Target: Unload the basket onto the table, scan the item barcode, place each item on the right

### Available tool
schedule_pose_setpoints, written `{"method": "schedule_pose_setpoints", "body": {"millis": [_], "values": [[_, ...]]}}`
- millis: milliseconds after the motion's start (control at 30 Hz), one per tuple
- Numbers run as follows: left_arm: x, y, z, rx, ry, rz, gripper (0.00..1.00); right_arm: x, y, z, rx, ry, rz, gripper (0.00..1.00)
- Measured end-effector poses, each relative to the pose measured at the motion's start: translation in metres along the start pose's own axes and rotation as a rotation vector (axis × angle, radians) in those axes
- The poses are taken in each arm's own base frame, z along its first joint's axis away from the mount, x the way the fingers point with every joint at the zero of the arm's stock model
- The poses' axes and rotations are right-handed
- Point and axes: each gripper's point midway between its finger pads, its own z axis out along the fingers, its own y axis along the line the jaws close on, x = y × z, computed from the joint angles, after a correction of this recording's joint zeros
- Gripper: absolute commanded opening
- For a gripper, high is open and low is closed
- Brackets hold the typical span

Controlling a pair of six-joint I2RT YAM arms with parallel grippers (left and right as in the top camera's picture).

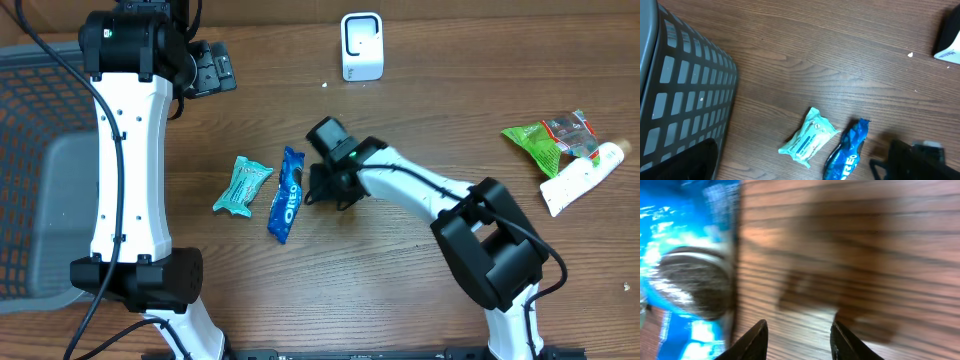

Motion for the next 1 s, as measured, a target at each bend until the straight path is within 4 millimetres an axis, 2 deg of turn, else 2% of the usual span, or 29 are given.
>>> {"method": "schedule_pose_setpoints", "body": {"millis": [333, 600, 733, 800, 867, 1000], "values": [[0.000, 0.000, 0.000, 0.000, 0.000, 0.000, 1.00, -0.008, -0.028, -0.009, -0.026, 0.062, 0.043, 0.42], [0.000, 0.000, 0.000, 0.000, 0.000, 0.000, 1.00, -0.023, -0.053, -0.016, -0.026, 0.058, 0.071, 0.42], [0.000, 0.000, 0.000, 0.000, 0.000, 0.000, 0.99, -0.025, -0.070, -0.021, -0.030, 0.083, 0.098, 0.43], [0.000, 0.000, 0.000, 0.000, 0.000, 0.000, 1.00, -0.027, -0.086, -0.026, -0.033, 0.103, 0.119, 0.43], [0.000, 0.000, 0.000, 0.000, 0.000, 0.000, 1.00, -0.031, -0.099, -0.031, -0.033, 0.111, 0.131, 0.51], [0.000, 0.000, 0.000, 0.000, 0.000, 0.000, 1.00, -0.040, -0.122, -0.046, -0.062, 0.125, 0.108, 0.52]]}}
